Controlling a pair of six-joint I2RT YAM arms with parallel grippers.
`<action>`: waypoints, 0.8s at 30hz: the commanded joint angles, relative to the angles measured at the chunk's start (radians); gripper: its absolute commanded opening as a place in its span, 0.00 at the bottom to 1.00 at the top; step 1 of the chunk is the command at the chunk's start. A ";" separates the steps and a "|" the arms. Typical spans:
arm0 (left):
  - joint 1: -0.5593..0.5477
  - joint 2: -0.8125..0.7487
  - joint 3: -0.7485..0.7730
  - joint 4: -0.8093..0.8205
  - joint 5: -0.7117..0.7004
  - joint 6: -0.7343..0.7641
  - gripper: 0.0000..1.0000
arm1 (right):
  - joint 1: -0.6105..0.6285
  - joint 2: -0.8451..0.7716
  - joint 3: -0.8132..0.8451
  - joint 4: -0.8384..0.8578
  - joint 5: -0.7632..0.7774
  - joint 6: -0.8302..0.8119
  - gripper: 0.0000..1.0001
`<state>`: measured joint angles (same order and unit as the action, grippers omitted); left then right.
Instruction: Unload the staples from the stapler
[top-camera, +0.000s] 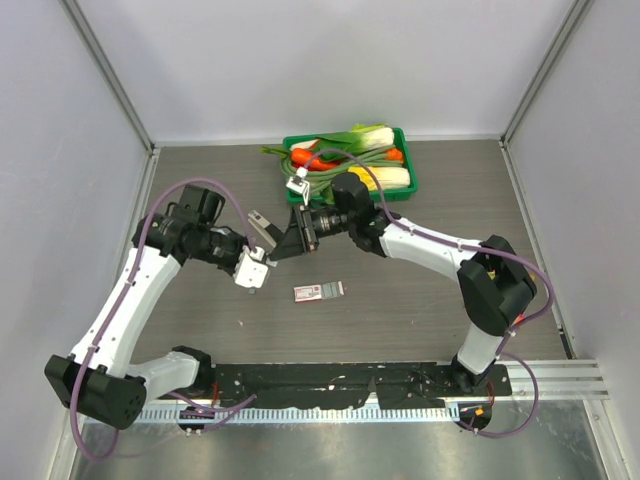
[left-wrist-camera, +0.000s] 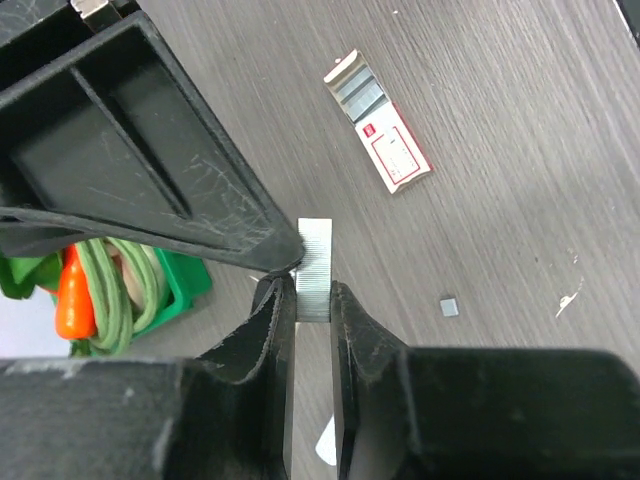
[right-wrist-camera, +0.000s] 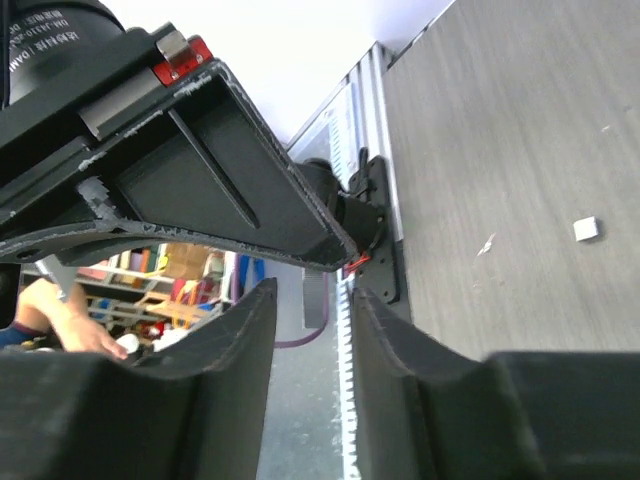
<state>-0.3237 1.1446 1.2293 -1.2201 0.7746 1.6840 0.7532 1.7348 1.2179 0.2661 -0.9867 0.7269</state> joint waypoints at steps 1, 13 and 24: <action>-0.008 0.013 0.007 0.066 0.015 -0.182 0.00 | -0.044 -0.055 0.008 0.072 0.046 -0.029 0.48; -0.011 0.187 0.087 -0.108 0.169 -0.647 0.00 | -0.025 -0.432 -0.332 0.025 0.362 -0.602 0.60; -0.064 0.130 0.030 0.056 0.229 -0.940 0.03 | 0.129 -0.428 -0.275 -0.068 0.441 -0.840 0.60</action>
<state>-0.3759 1.2934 1.2648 -1.2125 0.9409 0.8482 0.8597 1.2781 0.8791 0.1940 -0.5755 -0.0128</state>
